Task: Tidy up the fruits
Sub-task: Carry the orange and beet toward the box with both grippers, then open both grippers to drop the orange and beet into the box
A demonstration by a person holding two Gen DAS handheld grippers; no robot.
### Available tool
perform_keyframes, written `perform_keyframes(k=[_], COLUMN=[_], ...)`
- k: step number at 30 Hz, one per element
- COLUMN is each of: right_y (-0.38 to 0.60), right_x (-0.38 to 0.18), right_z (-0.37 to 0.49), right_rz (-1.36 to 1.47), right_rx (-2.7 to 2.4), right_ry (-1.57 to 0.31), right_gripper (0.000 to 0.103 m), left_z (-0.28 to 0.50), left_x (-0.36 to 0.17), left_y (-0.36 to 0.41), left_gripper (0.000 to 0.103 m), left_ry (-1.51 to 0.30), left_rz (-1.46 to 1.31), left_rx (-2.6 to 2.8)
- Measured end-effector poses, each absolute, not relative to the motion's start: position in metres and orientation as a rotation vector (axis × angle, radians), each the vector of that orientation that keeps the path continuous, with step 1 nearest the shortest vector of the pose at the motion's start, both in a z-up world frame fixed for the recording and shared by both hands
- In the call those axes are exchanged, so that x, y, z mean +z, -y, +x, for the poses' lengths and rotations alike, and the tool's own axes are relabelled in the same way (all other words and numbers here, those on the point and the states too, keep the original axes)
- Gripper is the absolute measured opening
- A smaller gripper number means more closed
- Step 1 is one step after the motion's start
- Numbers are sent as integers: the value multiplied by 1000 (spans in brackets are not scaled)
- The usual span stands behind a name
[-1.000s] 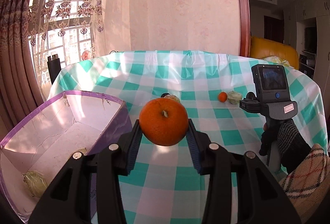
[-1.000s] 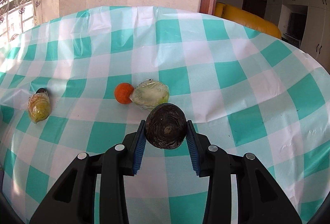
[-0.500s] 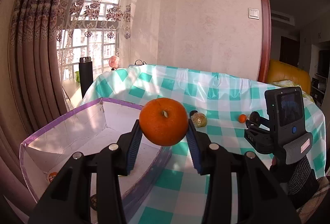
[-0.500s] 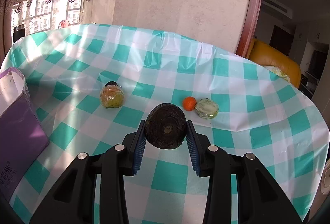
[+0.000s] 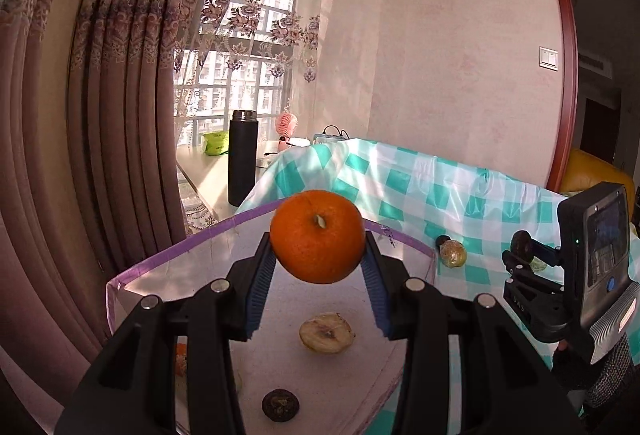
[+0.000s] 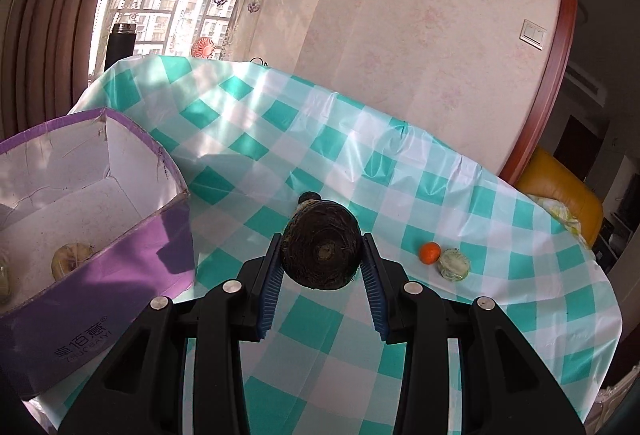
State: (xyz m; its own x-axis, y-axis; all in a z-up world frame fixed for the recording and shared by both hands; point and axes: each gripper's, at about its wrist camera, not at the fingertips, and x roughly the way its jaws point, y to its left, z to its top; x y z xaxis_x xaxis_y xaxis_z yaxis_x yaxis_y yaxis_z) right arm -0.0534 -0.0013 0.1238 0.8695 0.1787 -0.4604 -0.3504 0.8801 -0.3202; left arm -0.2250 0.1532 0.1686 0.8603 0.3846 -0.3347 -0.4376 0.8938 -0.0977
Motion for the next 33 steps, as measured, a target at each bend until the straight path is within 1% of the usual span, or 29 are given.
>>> perform_keyframes(k=[7,12,14,19,25,28,33], right_y=[-44,-73,-83,-108,-144,-155,-169], right_x=[134,136,136,131,114,100,76], right_z=[-80,-92,-95,-89,-93,-96,-106], right_rz=[-462,-461,-449,-382,-524,-620,-735], right_rx=[370,480,533,679,728,739,784], right_ry=[-390,-417,-446,-590,-675,-734,-804], right_gripper=[38,38,38,38,39,39,39], left_z=[-224,-217,-214,-204,-192,-187,-181], left_x=[151,134,128,113,97,93,78], left_y=[-187,-203,-210,-227,-245,-247,-261], left_gripper=[43,43,43,43,43,43,43], left_ry=[-410,-495,-534,-646,-795,-853,-978], left_rz=[-197,-184,-199,-202,-193,-130,-131], left_rx=[488,523,526,547,556,601,593])
